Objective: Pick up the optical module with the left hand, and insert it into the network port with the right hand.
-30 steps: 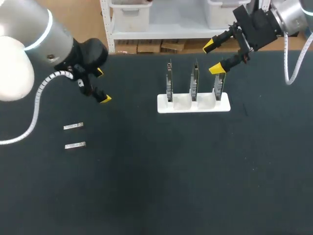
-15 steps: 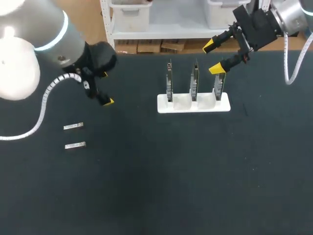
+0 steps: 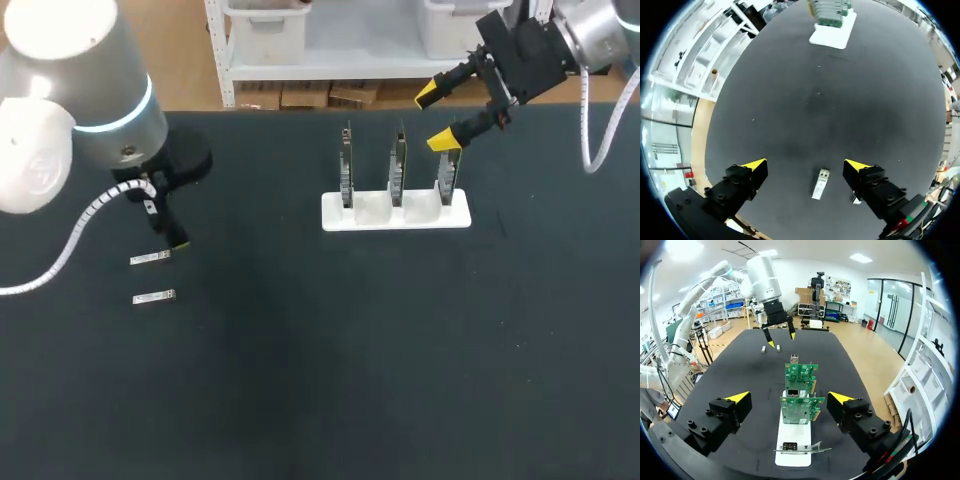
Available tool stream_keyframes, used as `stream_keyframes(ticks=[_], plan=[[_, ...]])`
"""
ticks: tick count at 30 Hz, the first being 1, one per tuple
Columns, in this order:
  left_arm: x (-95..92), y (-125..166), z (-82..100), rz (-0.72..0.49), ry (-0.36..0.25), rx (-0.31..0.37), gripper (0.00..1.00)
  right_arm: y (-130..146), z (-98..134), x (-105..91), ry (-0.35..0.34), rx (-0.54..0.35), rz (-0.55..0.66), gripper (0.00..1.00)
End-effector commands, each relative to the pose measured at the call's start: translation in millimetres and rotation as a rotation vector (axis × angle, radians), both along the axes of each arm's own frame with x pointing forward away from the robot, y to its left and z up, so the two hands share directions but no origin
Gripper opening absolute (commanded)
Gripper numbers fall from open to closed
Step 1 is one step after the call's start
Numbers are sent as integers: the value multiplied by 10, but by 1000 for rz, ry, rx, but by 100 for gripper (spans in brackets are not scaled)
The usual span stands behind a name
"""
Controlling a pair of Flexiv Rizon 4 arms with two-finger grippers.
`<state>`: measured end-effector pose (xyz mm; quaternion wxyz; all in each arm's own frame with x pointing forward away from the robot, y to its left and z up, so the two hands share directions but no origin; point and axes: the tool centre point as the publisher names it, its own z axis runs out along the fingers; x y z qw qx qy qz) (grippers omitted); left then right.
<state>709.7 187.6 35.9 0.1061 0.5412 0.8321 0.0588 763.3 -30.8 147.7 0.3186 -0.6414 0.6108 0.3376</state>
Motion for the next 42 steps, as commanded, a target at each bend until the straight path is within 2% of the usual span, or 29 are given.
stream_keyframes(ticks=[1,5,7,16,22,29,41,42], plan=[[7,90,79,-2,-3,3,100,-3,-4,5,0,2,1,100],[-44,189,52,0,20,15,100,-3,-4,5,0,2,1,100],[-92,224,-18,-25,29,77,100,-3,-4,5,0,2,1,100],[-259,340,-164,-85,95,79,100,-3,-4,5,0,2,1,100],[-304,422,-278,-73,124,101,100,-3,-4,5,0,2,1,100],[-294,447,-416,-67,157,101,100,-3,-4,5,0,2,1,100],[-308,464,-453,-75,196,78,100,-3,-4,5,0,2,1,100],[-309,469,-457,-74,212,58,100,-3,-4,5,0,2,1,100]])
